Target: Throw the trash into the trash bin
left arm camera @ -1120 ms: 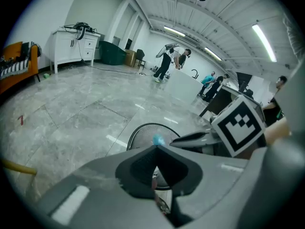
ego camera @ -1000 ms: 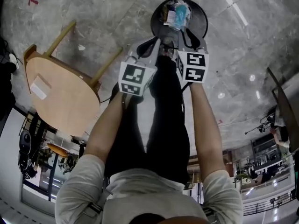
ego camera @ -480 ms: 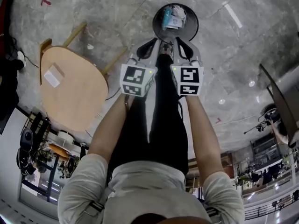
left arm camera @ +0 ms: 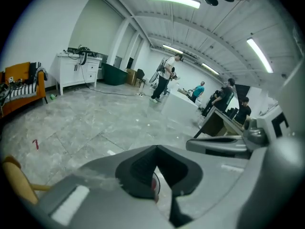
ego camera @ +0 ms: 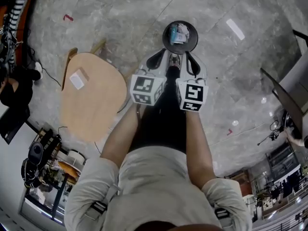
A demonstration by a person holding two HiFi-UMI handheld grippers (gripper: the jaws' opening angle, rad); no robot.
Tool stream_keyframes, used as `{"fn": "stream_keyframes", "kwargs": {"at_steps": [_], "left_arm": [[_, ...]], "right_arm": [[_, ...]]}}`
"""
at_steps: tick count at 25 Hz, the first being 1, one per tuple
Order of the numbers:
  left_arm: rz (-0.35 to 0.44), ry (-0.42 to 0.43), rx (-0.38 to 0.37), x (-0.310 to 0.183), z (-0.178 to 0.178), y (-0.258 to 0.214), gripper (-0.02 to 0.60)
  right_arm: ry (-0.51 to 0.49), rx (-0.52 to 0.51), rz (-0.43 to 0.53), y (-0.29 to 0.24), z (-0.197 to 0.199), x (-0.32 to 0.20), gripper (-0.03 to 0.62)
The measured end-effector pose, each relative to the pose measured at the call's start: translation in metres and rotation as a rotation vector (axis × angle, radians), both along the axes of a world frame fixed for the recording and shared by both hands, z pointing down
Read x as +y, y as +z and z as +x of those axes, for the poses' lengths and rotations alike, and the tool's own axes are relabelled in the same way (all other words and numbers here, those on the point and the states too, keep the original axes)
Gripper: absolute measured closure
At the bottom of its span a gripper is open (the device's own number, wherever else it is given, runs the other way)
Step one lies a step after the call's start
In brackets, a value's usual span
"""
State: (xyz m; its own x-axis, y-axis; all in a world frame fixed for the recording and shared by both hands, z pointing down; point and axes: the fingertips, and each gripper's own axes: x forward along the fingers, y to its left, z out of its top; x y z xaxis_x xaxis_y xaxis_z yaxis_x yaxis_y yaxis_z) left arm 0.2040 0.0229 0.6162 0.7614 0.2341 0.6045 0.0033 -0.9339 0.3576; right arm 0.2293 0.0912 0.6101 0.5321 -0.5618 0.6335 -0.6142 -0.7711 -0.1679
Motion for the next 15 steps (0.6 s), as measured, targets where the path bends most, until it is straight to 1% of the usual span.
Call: {"fn": "stream_keyframes", "kwargs": {"at_steps": [3, 5, 9, 13, 15], "left_arm": [[0.016, 0.004, 0.035, -0.004, -0.003, -0.043, 0.561], [0.018, -0.007, 0.076, -0.007, -0.003, -0.076, 0.562], [0.032, -0.029, 0.158, -0.01, -0.018, -0.144, 0.562], [0.073, -0.108, 0.267, -0.035, -0.022, -0.204, 0.562], [0.092, -0.145, 0.309, -0.051, -0.03, -0.23, 0.561]], "right_arm": [[-0.039, 0.073, 0.055, -0.055, 0.0, -0.008, 0.586], [-0.076, 0.141, 0.095, -0.094, -0.001, -0.016, 0.586], [-0.127, 0.253, 0.155, -0.167, -0.019, -0.03, 0.586], [-0.153, 0.357, 0.198, -0.229, -0.02, -0.054, 0.586], [-0.165, 0.401, 0.225, -0.257, -0.025, -0.068, 0.586]]}}
